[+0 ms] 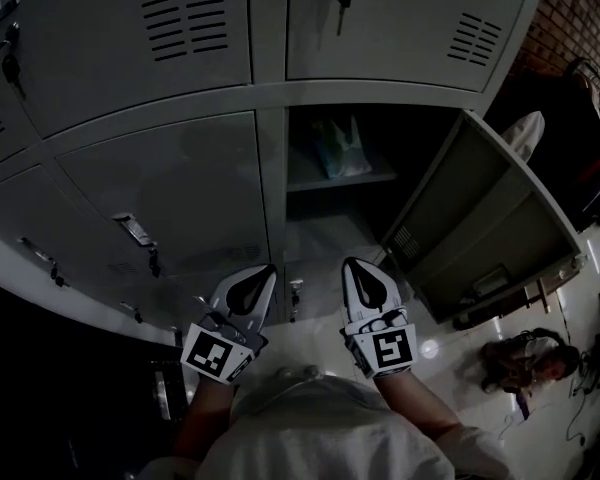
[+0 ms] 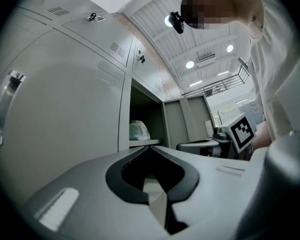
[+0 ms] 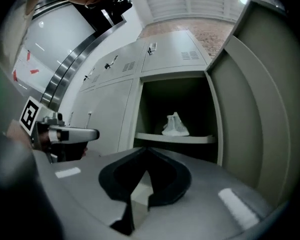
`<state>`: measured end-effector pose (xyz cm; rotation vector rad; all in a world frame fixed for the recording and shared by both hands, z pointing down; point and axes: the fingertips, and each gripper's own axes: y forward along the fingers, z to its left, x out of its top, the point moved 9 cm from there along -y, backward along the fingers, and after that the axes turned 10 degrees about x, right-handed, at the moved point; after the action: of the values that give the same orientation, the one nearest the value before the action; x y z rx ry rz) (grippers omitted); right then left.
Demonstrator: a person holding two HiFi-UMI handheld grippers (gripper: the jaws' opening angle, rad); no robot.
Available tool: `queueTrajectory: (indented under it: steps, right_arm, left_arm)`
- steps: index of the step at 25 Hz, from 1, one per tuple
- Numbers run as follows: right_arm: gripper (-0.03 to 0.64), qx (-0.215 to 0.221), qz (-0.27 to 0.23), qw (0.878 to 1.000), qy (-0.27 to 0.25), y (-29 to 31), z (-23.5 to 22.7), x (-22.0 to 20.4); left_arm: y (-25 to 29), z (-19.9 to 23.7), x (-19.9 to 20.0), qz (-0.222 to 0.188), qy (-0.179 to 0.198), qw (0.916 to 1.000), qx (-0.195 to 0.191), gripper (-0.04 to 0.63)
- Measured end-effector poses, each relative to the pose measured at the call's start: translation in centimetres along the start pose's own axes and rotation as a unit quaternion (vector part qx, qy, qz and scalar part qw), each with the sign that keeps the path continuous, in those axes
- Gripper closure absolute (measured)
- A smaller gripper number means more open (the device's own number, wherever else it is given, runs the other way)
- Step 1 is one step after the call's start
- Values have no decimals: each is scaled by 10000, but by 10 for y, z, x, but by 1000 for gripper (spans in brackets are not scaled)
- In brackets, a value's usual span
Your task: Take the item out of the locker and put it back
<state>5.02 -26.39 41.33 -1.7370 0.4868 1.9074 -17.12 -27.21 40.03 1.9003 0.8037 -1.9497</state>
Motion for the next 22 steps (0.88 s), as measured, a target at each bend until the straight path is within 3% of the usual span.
queueTrajectory:
  steps: [7,22]
  right_arm:
    - [620,187,1,9997,-156,-40,51,6]
    - [620,739,150,9971,140,-205,97,7]
  left_arm:
    - [-31,-36,2,-85,-133,9998,-128,626]
    - [-142,-195,-4,80,-227,9984,508,626]
